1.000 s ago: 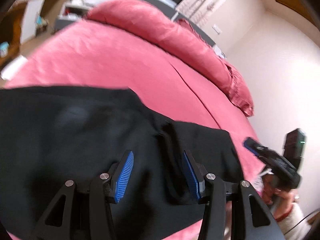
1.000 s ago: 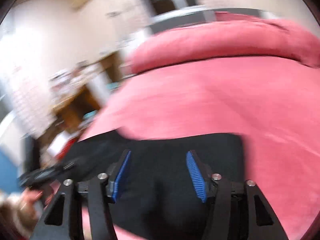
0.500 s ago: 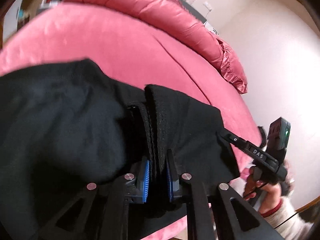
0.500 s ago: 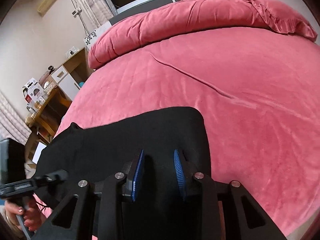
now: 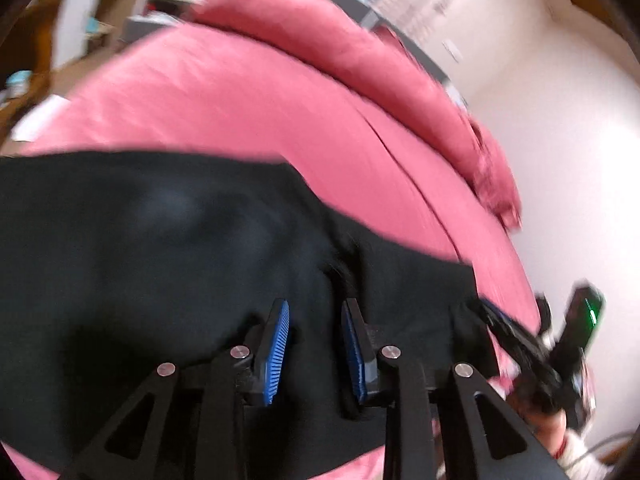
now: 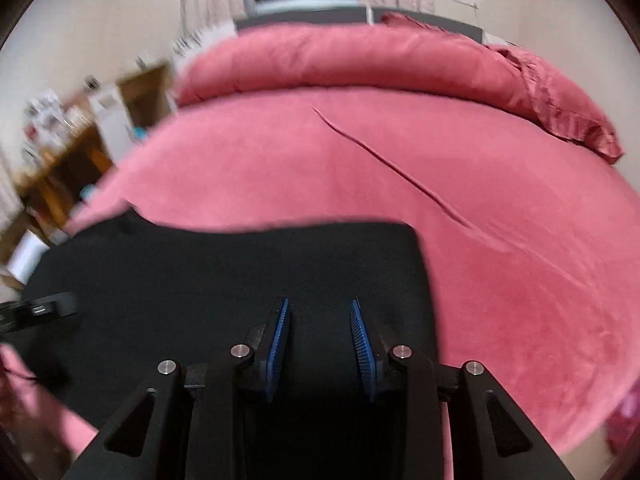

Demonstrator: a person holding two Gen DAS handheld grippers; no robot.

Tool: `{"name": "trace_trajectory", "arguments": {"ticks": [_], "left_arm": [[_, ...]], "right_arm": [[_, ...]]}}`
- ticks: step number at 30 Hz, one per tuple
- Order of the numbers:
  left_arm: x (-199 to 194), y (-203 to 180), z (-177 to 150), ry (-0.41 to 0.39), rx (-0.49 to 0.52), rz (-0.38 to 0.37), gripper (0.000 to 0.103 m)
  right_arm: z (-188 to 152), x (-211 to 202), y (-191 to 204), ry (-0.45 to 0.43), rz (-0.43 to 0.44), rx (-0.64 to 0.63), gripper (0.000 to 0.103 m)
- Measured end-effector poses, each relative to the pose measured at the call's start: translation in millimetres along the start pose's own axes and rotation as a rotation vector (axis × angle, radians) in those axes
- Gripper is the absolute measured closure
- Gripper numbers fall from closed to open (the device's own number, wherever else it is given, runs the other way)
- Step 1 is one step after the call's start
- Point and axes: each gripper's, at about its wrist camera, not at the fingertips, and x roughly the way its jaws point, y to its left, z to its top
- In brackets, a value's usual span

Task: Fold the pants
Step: 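Grasp the trouser edge with the left gripper while the right gripper presses the trousers flat, then lift the trouser edge with the left gripper while the right gripper holds the trousers down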

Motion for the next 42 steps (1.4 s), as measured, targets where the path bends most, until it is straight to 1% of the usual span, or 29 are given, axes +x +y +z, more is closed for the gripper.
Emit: {"name": "trace_trajectory", "arguments": {"ticks": [2,4,5,7,8,10,11,12,14,16,17,18,19,23,26,27,28,29,30,31,33,34,36,39,41,42], "left_arm": [[-27.0,19.9,11.2,-0.062,-0.037,0.026,0.072],[-51.1,45.9,22.5,-0.105,-0.083,0.085,0.07],[-65.0,62.4,27.3,-0.125,-0.121,0.118,0.07],[-85.4,86.3,29.2,-0.15,-0.183,0.154,0.068],[-98.1,103.2,29.6,-0.163,-0.232,0.18,0.067],[-115.5,127.4,25.7,-0.189,-0.302,0.202,0.061],[-123.3,138.9,22.6,-0.203,-0.336,0.214,0.06],[-133.8,154.9,18.9,-0.219,-0.375,0.231,0.06],[-142.2,176.5,11.9,-0.239,-0.434,0.256,0.06],[-146.2,202.7,6.2,-0.226,-0.489,0.276,0.057],[-147.2,211.8,2.0,-0.206,-0.503,0.271,0.048],[-144.7,218.1,-1.2,-0.187,-0.513,0.26,0.041],[-137.5,219.1,-5.2,-0.171,-0.513,0.253,0.039],[-109.7,230.7,-11.1,-0.034,-0.505,0.25,0.039],[-100.7,243.7,-18.5,0.043,-0.519,0.228,0.039],[-99.4,246.7,-22.9,0.061,-0.533,0.204,0.04],[-100.0,249.2,-26.6,0.056,-0.561,0.18,0.041],[-100.4,249.5,-28.3,0.042,-0.577,0.165,0.048],[-100.5,247.6,-27.3,0.032,-0.57,0.165,0.055],[-100.5,244.3,-26.6,0.033,-0.544,0.18,0.057],[-99.6,235.3,-22.5,0.031,-0.471,0.217,0.066],[-101.7,230.7,-21.6,0.03,-0.45,0.233,0.069],[-106.6,226.8,-19.7,0.026,-0.445,0.249,0.074],[-112.0,226.4,-17.7,0.026,-0.471,0.266,0.079],[-114.9,220.7,-13.8,0.033,-0.448,0.298,0.083],[-117.0,214.8,-11.3,0.039,-0.418,0.323,0.085]], "right_arm": [[2.1,-2.4,24.7,0.001,0.057,-0.068,0.069],[-0.5,3.1,52.0,0.029,0.112,-0.14,0.069],[-4.3,8.5,66.9,0.042,0.132,-0.178,0.069],[-10.1,18.8,82.0,0.071,0.147,-0.207,0.069],[-13.2,24.0,87.2,0.092,0.162,-0.21,0.069],[-24.6,35.4,95.4,0.162,0.189,-0.216,0.068],[-30.6,41.1,97.0,0.182,0.179,-0.225,0.068],[-34.1,38.2,96.2,0.163,0.179,-0.219,0.068],[-36.5,35.3,91.9,0.161,0.19,-0.195,0.068],[-36.8,35.5,88.5,0.162,0.206,-0.168,0.067],[-37.6,36.0,87.7,0.16,0.21,-0.155,0.067],[-39.6,34.4,86.9,0.155,0.212,-0.149,0.067],[-39.3,35.0,87.6,0.152,0.213,-0.151,0.067],[-41.4,31.1,89.1,0.144,0.208,-0.155,0.067],[-39.3,33.4,89.2,0.142,0.21,-0.149,0.066],[-39.2,33.5,89.2,0.14,0.211,-0.148,0.066],[-38.9,33.7,88.5,0.14,0.211,-0.147,0.066],[-39.0,33.7,87.6,0.139,0.211,-0.146,0.066],[-39.5,33.6,88.0,0.138,0.21,-0.146,0.066],[-38.9,34.1,87.4,0.137,0.21,-0.147,0.066],[-38.8,33.9,87.2,0.135,0.209,-0.148,0.066],[-38.6,34.2,86.6,0.135,0.209,-0.148,0.066],[-38.3,33.9,86.4,0.135,0.21,-0.147,0.066],[-38.5,33.8,86.6,0.134,0.208,-0.15,0.066],[-38.4,33.4,86.5,0.134,0.208,-0.149,0.066],[-38.5,33.3,86.6,0.134,0.209,-0.148,0.066]]}}
